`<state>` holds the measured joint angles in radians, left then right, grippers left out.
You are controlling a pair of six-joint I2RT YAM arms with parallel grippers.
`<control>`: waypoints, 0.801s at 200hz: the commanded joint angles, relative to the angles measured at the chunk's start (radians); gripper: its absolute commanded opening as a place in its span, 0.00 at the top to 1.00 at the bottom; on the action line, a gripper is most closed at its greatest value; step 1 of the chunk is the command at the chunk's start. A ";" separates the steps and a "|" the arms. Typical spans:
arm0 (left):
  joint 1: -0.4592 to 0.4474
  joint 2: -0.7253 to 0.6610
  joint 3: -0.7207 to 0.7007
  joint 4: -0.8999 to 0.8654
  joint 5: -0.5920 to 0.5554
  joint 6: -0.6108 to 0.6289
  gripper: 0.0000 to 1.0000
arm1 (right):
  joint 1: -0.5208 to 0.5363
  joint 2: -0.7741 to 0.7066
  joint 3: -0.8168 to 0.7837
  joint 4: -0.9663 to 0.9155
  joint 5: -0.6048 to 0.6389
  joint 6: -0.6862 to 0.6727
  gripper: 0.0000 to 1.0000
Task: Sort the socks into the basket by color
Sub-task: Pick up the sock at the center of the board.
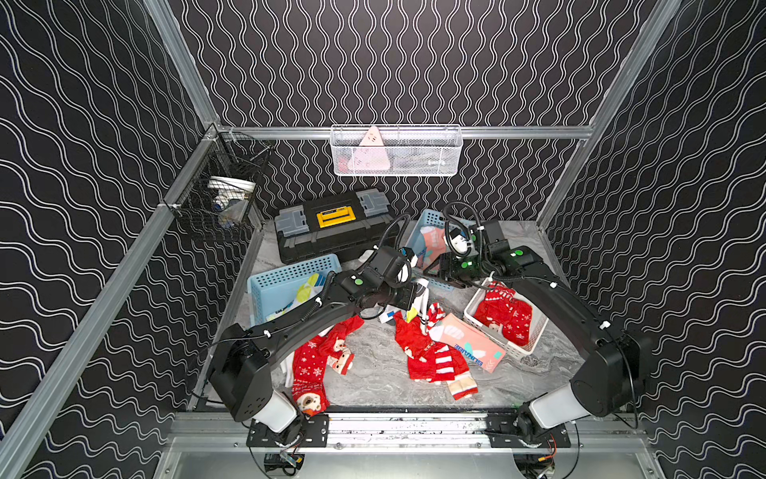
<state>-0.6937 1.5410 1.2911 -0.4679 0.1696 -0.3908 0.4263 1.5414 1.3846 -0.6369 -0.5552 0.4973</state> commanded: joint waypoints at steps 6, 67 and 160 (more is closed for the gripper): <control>0.000 -0.010 -0.003 0.041 0.015 -0.017 1.00 | 0.023 0.014 0.010 0.016 -0.014 0.001 0.53; 0.000 -0.019 0.006 0.043 -0.019 -0.013 1.00 | 0.061 0.010 0.005 -0.076 0.039 -0.041 0.53; -0.003 -0.020 -0.007 0.049 -0.007 -0.013 1.00 | 0.061 0.016 0.015 -0.058 0.052 -0.047 0.70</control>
<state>-0.6941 1.5261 1.2881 -0.4519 0.1520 -0.3943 0.4870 1.5513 1.3846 -0.7128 -0.4988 0.4526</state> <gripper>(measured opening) 0.091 0.227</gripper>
